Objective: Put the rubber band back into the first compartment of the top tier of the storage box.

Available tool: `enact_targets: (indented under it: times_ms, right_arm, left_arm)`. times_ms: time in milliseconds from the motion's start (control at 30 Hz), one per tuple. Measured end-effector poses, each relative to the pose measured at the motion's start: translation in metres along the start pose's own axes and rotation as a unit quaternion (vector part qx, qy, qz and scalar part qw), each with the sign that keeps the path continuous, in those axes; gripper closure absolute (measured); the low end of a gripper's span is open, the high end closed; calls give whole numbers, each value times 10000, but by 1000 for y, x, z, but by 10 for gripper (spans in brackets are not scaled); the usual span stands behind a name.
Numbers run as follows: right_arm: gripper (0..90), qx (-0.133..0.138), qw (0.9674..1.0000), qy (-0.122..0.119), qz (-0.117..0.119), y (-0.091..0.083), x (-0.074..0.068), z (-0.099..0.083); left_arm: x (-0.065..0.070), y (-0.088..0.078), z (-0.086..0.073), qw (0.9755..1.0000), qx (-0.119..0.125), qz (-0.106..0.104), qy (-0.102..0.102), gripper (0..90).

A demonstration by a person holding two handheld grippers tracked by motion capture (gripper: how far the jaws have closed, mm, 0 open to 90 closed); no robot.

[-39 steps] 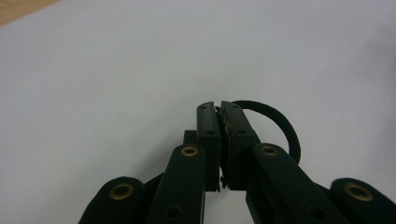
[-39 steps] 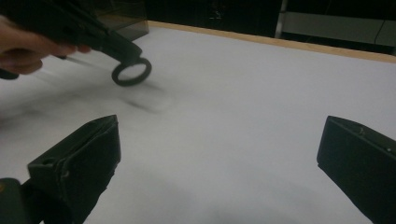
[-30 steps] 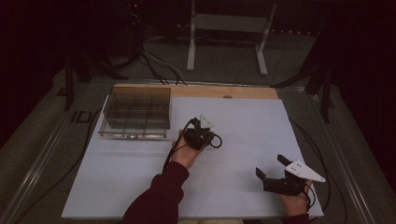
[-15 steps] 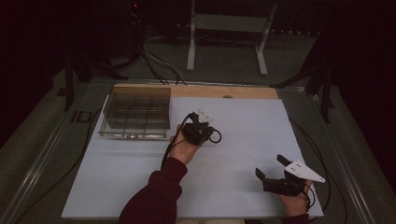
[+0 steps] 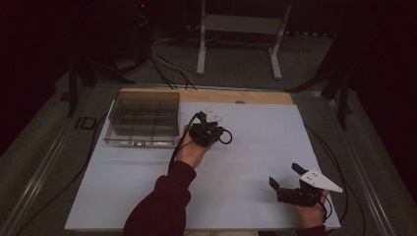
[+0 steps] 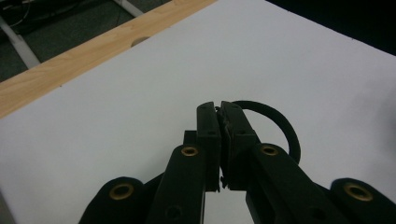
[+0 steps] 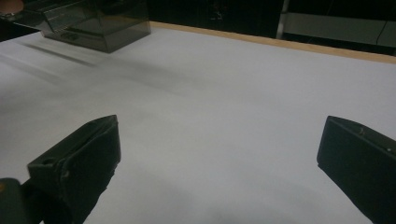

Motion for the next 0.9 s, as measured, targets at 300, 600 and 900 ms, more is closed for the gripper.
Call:
enact_targets:
  times_ms: [300,600,900]
  right_arm:
    - [0,1,10000,3,4,0,-1,0]
    - [0,-9,10000,7,6,0,-2,0]
    - [0,-12,10000,-4,13,1,-2,0]
  left_arm:
    - [-7,-6,0,10000,5,36,-37,884]
    - [-18,-15,-1,9998,61,136,-125,884]
    - [-28,-26,-2,9995,104,246,-172,884]
Point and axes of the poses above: each handheld gripper's, and its own axes: y roughly forward along the jaws, z roughly out of its top, x roughly to its right, the point moved 6 cm from there along y, roughly forward along the jaws, and after that the axes turned 13 degrees about y, right-handed, at the moved point
